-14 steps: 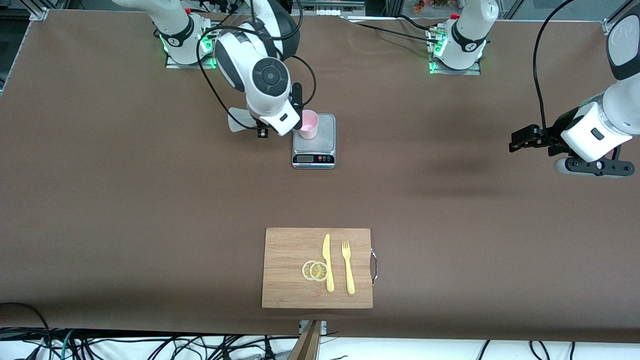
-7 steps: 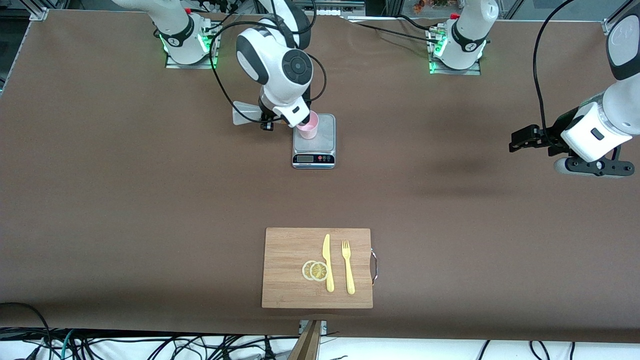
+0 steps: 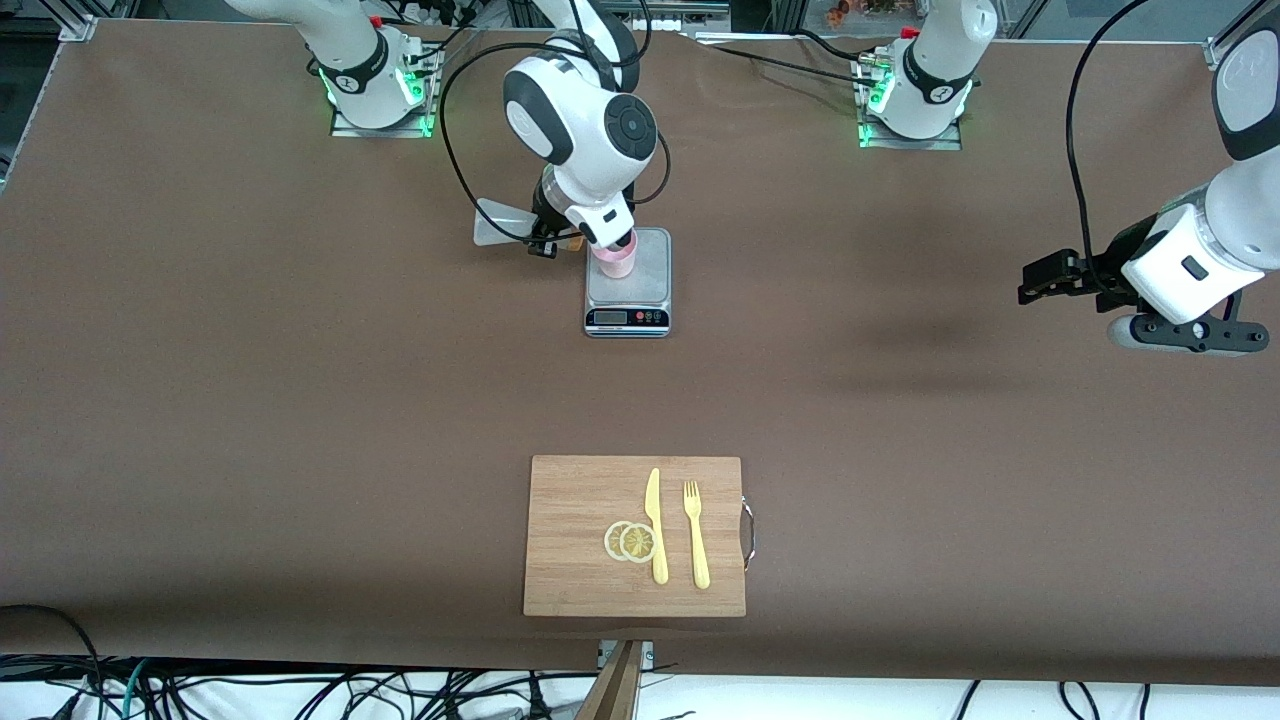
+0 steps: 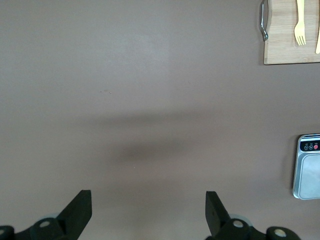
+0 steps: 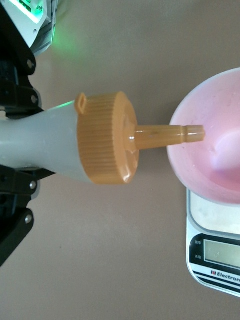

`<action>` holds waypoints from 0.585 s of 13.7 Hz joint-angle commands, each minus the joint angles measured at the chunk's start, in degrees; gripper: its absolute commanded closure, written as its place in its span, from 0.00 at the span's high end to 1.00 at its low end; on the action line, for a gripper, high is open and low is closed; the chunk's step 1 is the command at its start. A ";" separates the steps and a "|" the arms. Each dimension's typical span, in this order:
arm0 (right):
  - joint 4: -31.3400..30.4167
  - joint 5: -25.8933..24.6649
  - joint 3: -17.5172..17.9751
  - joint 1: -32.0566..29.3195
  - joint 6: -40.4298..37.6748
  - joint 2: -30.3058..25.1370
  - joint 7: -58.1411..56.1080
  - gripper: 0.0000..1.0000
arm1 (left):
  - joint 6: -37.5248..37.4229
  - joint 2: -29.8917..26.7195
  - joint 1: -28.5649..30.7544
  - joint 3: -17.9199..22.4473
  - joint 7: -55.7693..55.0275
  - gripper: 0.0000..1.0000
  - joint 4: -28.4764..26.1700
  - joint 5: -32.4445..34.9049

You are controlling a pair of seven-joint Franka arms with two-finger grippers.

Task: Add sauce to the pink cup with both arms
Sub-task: 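Tilt the bottle nozzle into the pink cup with the right gripper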

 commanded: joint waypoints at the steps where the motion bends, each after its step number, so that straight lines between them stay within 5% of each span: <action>1: -0.19 -1.30 -0.38 0.97 -0.30 -0.78 1.57 0.26 | -1.08 0.71 0.11 -0.02 0.75 1.00 1.77 0.13; 8: -0.01 -3.66 -0.29 2.37 -1.52 -0.78 5.25 0.26 | -1.08 0.71 0.11 -0.02 0.75 1.00 1.77 0.13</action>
